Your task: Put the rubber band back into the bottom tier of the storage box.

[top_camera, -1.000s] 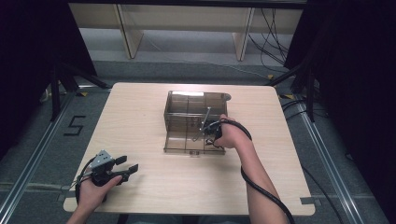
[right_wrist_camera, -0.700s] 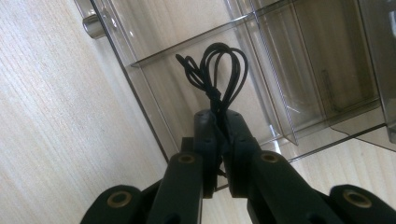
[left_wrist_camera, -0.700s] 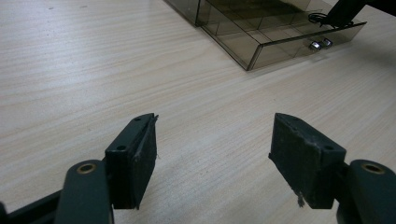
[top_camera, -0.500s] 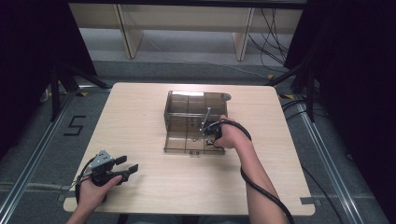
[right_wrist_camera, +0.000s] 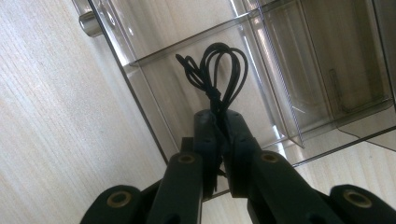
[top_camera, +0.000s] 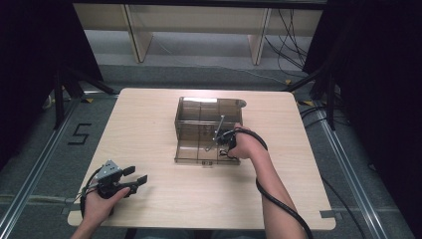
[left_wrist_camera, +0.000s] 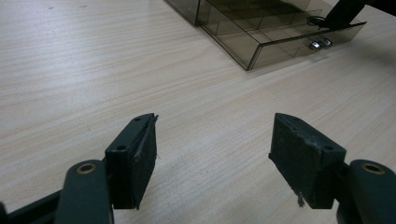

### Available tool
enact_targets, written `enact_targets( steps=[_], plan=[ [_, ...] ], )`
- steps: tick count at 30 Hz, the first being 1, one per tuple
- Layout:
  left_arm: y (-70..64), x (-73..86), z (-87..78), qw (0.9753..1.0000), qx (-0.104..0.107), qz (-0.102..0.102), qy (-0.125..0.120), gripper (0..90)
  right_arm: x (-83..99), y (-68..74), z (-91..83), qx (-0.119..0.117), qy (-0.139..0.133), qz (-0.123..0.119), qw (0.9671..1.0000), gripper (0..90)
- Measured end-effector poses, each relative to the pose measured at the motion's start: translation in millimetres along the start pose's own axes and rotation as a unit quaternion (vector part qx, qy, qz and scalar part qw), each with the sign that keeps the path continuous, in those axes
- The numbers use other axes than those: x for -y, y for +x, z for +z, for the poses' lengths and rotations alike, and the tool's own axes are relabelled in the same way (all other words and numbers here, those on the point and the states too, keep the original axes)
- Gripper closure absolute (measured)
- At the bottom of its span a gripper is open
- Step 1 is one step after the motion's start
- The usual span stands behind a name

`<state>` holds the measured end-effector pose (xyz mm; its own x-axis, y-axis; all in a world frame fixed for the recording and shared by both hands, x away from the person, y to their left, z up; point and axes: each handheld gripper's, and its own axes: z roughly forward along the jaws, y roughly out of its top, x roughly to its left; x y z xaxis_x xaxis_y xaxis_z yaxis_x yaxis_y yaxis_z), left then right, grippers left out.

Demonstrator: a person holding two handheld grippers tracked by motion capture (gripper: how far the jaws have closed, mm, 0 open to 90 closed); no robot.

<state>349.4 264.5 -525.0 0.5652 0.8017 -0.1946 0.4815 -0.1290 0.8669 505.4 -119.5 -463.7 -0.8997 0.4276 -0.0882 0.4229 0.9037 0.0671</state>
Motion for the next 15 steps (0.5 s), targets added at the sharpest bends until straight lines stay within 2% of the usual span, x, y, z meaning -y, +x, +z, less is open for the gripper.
enact_targets(
  steps=[2,4,7,8,10,15],
  plan=[
    [-0.2,-0.2,-0.5,1.0000,-0.003,0.000,0.003,31.2,-0.3,-0.3,0.3,0.002,0.000,-0.003,1.0000,85.7],
    [-0.6,0.0,-0.5,1.0000,-0.002,-0.005,0.003,31.2,-0.2,0.5,0.6,0.001,0.002,0.005,1.0000,85.7],
    [-0.2,-0.2,-0.7,1.0000,-0.003,0.000,0.003,31.2,-0.8,0.2,2.0,-0.002,0.001,-0.003,1.0000,85.5],
    [-0.1,-0.2,-0.7,1.0000,-0.003,0.000,0.003,31.2,-0.5,1.0,1.9,-0.002,0.003,0.005,1.0000,85.5],
    [-0.6,0.1,-0.4,1.0000,-0.002,-0.005,0.002,31.2,-0.6,0.9,2.3,-0.005,0.003,0.006,1.0000,85.4],
    [0.0,0.0,-0.1,1.0000,0.000,-0.001,0.000,31.2,-0.6,0.5,2.2,-0.002,0.004,0.005,1.0000,85.0]
  ],
)
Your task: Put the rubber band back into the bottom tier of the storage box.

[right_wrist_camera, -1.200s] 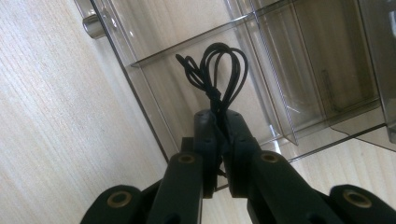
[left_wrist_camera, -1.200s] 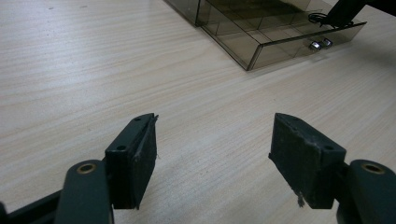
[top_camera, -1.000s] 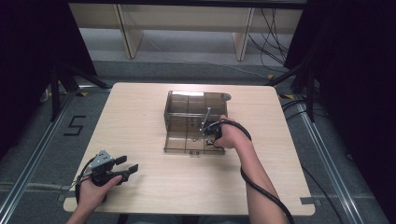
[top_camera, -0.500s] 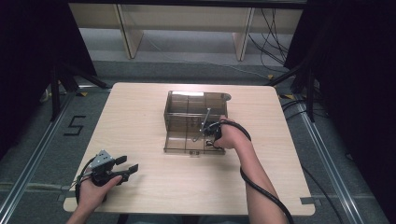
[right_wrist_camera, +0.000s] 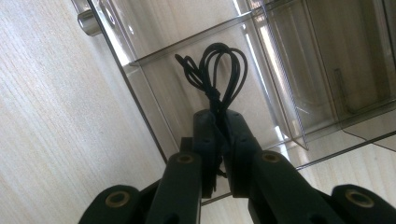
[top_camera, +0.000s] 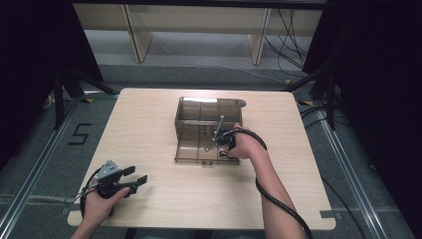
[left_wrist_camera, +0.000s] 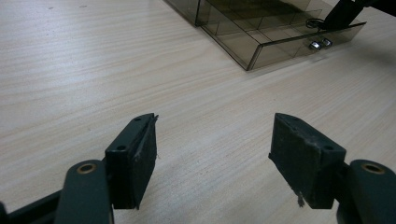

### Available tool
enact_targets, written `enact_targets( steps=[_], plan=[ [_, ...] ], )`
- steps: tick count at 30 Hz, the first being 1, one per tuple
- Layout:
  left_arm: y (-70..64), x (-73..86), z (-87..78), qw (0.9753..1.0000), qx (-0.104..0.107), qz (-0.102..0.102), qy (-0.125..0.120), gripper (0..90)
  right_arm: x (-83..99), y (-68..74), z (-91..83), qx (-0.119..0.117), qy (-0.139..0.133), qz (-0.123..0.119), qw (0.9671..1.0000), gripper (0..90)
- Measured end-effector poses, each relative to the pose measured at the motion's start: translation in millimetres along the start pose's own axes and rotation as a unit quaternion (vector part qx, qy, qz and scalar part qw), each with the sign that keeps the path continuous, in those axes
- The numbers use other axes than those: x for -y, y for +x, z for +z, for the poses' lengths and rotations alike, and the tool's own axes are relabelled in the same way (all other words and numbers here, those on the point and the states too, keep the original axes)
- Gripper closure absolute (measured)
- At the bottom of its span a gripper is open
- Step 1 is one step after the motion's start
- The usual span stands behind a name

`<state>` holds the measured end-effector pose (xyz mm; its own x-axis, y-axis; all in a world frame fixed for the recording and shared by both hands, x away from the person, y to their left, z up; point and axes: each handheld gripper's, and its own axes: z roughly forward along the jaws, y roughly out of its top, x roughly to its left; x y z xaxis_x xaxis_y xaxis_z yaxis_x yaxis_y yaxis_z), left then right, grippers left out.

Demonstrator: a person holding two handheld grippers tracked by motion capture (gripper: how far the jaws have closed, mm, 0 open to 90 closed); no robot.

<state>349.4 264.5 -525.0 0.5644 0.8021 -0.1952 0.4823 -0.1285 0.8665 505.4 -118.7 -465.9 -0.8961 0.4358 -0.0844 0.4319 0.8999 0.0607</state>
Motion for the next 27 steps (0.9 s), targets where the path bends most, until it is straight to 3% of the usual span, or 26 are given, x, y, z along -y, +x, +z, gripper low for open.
enact_targets(
  steps=[6,8,9,27],
  plan=[
    [-0.5,0.0,-0.4,1.0000,-0.002,-0.004,0.003,31.2,0.8,-0.5,0.0,0.000,-0.001,0.001,1.0000,81.9],
    [0.0,0.0,-0.1,1.0000,0.000,0.001,0.000,31.2,1.2,-1.6,0.3,0.001,-0.003,-0.009,0.9999,80.6],
    [0.0,0.1,0.1,1.0000,0.001,0.000,-0.001,31.2,1.7,-0.4,-0.2,0.004,-0.002,0.001,1.0000,80.0],
    [-0.6,-0.1,0.5,1.0000,-0.001,0.003,0.001,31.2,6.4,-0.6,-8.5,-0.001,-0.017,0.014,0.9998,69.6]
  ],
)
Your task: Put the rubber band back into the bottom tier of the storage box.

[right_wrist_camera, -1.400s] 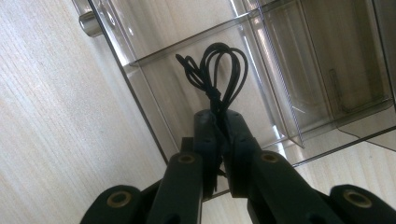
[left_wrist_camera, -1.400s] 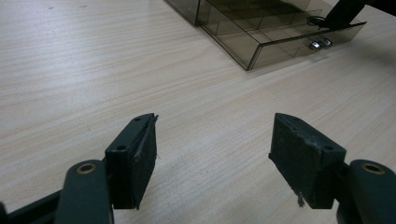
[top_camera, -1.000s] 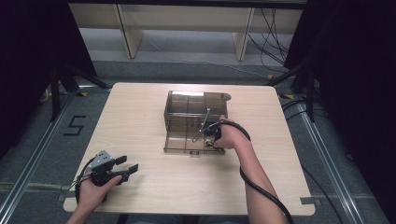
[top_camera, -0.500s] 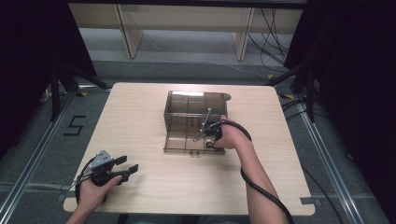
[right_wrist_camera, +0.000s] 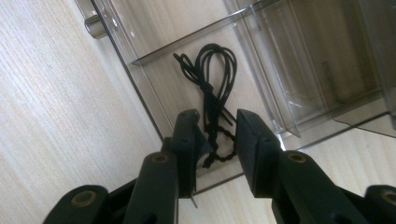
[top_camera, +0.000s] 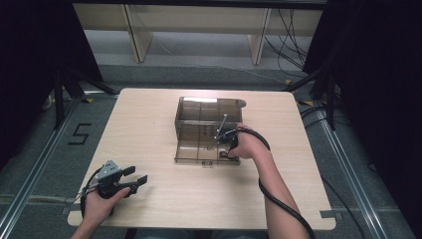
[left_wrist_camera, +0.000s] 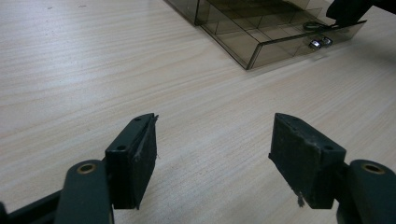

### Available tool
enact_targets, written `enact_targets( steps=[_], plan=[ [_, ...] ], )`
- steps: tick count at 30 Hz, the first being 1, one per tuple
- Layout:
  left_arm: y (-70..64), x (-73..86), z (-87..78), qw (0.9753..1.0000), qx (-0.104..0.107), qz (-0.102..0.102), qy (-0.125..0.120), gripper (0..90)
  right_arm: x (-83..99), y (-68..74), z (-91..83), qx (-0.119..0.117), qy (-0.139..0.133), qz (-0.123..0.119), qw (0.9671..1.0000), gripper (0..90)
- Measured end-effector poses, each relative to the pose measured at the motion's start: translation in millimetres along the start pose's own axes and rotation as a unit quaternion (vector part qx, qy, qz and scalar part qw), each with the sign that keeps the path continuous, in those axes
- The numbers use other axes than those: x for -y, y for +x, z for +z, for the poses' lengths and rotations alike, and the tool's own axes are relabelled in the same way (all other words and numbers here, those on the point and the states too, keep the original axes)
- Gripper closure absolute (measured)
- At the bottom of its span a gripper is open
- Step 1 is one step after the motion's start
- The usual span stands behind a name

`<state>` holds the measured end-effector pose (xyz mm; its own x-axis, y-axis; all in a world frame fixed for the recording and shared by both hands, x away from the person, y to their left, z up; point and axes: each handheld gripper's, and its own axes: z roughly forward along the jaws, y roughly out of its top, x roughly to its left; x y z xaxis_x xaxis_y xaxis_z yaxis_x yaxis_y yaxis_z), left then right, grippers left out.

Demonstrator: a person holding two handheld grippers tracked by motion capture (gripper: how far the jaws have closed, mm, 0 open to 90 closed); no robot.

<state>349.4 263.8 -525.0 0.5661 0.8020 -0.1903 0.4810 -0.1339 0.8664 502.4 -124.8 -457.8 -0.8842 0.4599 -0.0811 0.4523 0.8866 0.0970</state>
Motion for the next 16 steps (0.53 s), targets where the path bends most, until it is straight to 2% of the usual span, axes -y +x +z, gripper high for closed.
enact_targets(
  steps=[2,3,6,7,8,9,11,15,16],
  plan=[
    [-0.1,0.0,-0.2,1.0000,0.000,0.001,0.000,31.2,1.8,0.3,-2.8,0.002,-0.010,0.003,0.9999,67.6],
    [-0.2,0.0,0.0,1.0000,0.000,0.001,0.000,31.2,3.2,1.6,-4.8,-0.002,-0.018,0.016,0.9997,65.9],
    [-0.1,-0.2,0.2,1.0000,0.000,0.001,0.001,31.2,8.7,1.9,-11.0,0.004,-0.042,0.020,0.9989,61.1],
    [-0.1,-0.2,0.2,1.0000,0.000,0.001,0.001,31.2,10.4,4.1,-13.9,0.006,-0.043,0.031,0.9986,59.5],
    [-0.1,-0.2,0.2,1.0000,0.000,0.001,0.001,31.2,13.0,4.6,-15.6,0.008,-0.050,0.028,0.9983,58.3],
    [-0.2,-0.2,0.2,1.0000,0.000,0.002,0.001,31.2,15.0,6.8,-17.1,0.011,-0.058,0.040,0.9974,57.7],
    [-0.3,-0.2,0.1,1.0000,0.000,0.003,0.001,31.2,24.5,10.7,-22.5,0.012,-0.110,0.049,0.9926,56.0],
    [-0.4,-0.1,0.6,1.0000,0.000,0.000,0.002,31.3,46.5,19.2,-26.2,0.013,-0.163,0.069,0.9842,53.7],
    [-0.6,0.2,1.4,1.0000,0.002,-0.007,0.000,31.3,51.8,20.5,-25.7,0.013,-0.168,0.069,0.9832,53.4]
  ],
)
